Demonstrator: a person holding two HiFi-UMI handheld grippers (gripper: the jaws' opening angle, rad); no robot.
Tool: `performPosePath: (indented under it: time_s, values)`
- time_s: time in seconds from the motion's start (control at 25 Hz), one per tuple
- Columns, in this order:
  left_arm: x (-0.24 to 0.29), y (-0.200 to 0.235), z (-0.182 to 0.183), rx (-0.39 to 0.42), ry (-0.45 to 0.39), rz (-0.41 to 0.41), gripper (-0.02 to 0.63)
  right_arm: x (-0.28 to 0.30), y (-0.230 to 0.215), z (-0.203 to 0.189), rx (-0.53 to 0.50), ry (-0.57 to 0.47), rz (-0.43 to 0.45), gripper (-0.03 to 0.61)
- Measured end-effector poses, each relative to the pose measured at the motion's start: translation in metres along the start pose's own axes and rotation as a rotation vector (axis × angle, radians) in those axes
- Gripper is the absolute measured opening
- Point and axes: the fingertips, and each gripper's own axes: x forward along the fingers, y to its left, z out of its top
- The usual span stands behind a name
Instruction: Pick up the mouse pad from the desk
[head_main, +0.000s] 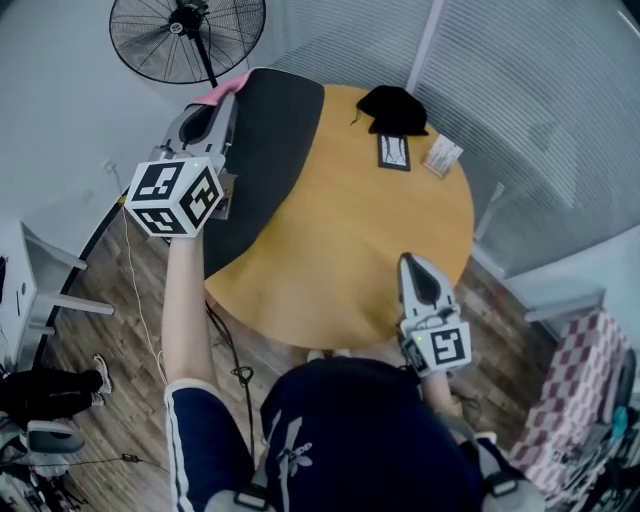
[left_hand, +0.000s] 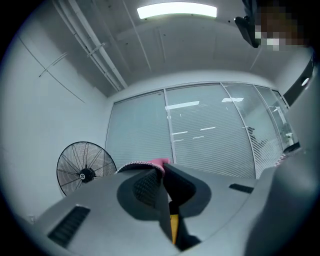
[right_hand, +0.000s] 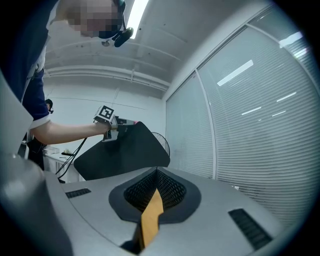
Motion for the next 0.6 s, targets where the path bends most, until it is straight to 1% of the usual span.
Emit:
performPosePath:
  time_s: [0.12,0.24,0.36,0.44,0.6]
  values:
    - [-0.016,0.004,0.014,-0.006,-0.028,0.023,0.018,-0.003,-0.004,0.003,-0.023,0.008,-0.009,0.003]
    - [-0.035,0.008,0.021,-0.01,-0.043,0.046,0.018,-0.005,-0.003,0.009,0.004,-0.025,0.0,0.003]
    - [-0.054,0.01,0.027,-0.005,-0.053,0.06,0.018,-0.007,-0.004,0.011,-0.015,-0.025,0.0,0.003]
    - [-0.065,0.007,0.033,0.017,-0.056,0.068,0.018,-0.008,-0.002,0.017,-0.028,-0.037,0.009,0.003]
    - [-0.092,-0.004,0.043,0.093,-0.057,0.09,0.018,-0.008,0.001,0.024,-0.047,-0.048,0.013,0.003]
